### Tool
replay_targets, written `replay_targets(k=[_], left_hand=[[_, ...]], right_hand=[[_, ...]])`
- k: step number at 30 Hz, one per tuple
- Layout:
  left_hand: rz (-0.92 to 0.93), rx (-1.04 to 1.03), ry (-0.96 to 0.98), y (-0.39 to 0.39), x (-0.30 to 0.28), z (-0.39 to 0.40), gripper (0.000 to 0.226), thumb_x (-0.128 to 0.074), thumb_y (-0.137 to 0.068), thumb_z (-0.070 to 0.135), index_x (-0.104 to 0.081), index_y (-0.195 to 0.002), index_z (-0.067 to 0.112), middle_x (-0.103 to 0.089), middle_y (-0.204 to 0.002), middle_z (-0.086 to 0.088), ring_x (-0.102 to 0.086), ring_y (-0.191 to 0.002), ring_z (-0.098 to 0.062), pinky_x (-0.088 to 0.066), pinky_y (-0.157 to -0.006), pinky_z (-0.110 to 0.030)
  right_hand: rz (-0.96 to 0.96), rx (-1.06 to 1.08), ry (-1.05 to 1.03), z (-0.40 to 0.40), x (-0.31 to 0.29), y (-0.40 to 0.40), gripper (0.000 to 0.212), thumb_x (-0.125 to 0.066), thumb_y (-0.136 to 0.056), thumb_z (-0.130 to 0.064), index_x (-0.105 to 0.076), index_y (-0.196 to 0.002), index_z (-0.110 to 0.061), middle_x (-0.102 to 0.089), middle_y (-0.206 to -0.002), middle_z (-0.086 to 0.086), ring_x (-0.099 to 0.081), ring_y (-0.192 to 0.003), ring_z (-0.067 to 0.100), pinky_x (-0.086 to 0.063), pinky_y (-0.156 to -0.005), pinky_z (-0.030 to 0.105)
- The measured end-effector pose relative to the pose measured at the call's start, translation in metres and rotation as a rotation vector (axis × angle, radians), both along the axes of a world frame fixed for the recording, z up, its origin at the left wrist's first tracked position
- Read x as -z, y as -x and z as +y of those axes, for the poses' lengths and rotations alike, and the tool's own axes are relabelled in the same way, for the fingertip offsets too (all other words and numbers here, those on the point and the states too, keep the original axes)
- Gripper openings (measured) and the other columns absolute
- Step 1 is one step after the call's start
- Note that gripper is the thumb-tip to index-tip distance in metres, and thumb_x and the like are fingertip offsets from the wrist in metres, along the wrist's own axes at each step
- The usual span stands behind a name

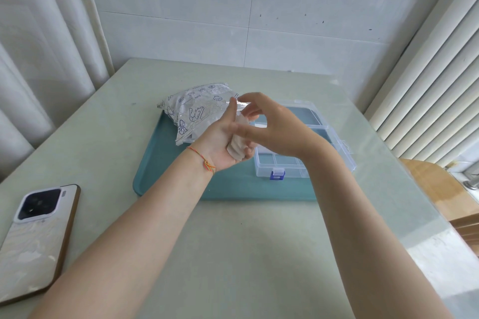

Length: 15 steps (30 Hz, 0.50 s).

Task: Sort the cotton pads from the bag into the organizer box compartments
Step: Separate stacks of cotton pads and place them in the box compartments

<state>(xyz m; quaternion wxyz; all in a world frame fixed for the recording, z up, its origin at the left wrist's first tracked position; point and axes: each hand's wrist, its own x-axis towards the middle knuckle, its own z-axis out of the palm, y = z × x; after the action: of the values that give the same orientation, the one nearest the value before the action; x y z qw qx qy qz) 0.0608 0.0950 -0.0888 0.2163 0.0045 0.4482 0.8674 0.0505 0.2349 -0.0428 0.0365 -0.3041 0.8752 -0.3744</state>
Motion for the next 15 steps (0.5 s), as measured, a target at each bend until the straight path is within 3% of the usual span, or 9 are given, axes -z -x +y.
replay_targets(k=[3, 5, 7, 10, 12, 15], left_hand=[[-0.056, -0.062, -0.013, -0.001, -0.002, 0.001, 0.052, -0.030, -0.098, 0.064, -0.053, -0.122, 0.024, -0.060, -0.090, 0.005, -0.055, -0.052, -0.014, -0.043, -0.045, -0.021], [-0.099, -0.080, 0.007, -0.001, -0.003, 0.002, 0.059, -0.027, -0.096, 0.069, -0.055, -0.109, 0.018, -0.056, -0.079, 0.000, -0.054, -0.055, -0.017, -0.040, -0.045, -0.020], [-0.069, -0.084, 0.050, -0.002, -0.005, 0.002, 0.068, -0.019, -0.094, 0.073, -0.058, -0.098, 0.017, -0.055, -0.076, -0.001, -0.052, -0.059, -0.017, -0.033, -0.045, -0.019], [-0.008, -0.070, 0.114, -0.001, -0.006, 0.005, 0.082, -0.011, -0.090, 0.078, -0.068, -0.095, 0.021, -0.056, -0.082, -0.003, -0.052, -0.061, -0.018, -0.024, -0.049, -0.023], [0.002, -0.061, 0.158, -0.001, -0.006, 0.006, 0.086, -0.009, -0.088, 0.081, -0.070, -0.099, 0.022, -0.058, -0.083, -0.004, -0.053, -0.061, -0.020, -0.025, -0.048, -0.024], [0.007, -0.050, 0.195, 0.000, -0.005, 0.006, 0.091, -0.007, -0.086, 0.083, -0.070, -0.105, 0.021, -0.058, -0.084, -0.006, -0.055, -0.063, -0.021, -0.028, -0.047, -0.023]], right_hand=[[-0.060, 0.043, 0.074, -0.002, 0.000, 0.001, 0.051, -0.071, -0.085, -0.044, -0.053, -0.127, -0.022, -0.058, -0.119, -0.006, -0.055, -0.112, 0.004, -0.044, -0.076, 0.006], [-0.058, 0.083, 0.113, -0.002, 0.002, 0.003, 0.039, -0.070, -0.087, -0.040, -0.055, -0.119, -0.022, -0.058, -0.120, -0.005, -0.055, -0.112, 0.004, -0.046, -0.081, 0.010], [-0.059, 0.119, 0.140, -0.002, 0.005, 0.007, 0.027, -0.069, -0.088, -0.038, -0.059, -0.108, -0.024, -0.060, -0.118, -0.004, -0.058, -0.111, 0.007, -0.049, -0.093, 0.026], [-0.122, 0.142, 0.155, -0.003, 0.008, 0.010, 0.014, -0.068, -0.087, -0.037, -0.064, -0.096, -0.026, -0.061, -0.115, -0.001, -0.062, -0.105, 0.012, -0.054, -0.090, 0.037], [-0.130, 0.167, 0.139, -0.003, 0.010, 0.010, 0.011, -0.068, -0.088, -0.035, -0.065, -0.094, -0.026, -0.061, -0.115, -0.001, -0.061, -0.101, 0.008, -0.055, -0.087, 0.036], [-0.173, 0.163, 0.171, -0.002, 0.008, 0.009, 0.010, -0.065, -0.091, -0.031, -0.066, -0.097, -0.022, -0.066, -0.108, 0.000, -0.063, -0.080, 0.005, -0.052, -0.073, 0.023]])
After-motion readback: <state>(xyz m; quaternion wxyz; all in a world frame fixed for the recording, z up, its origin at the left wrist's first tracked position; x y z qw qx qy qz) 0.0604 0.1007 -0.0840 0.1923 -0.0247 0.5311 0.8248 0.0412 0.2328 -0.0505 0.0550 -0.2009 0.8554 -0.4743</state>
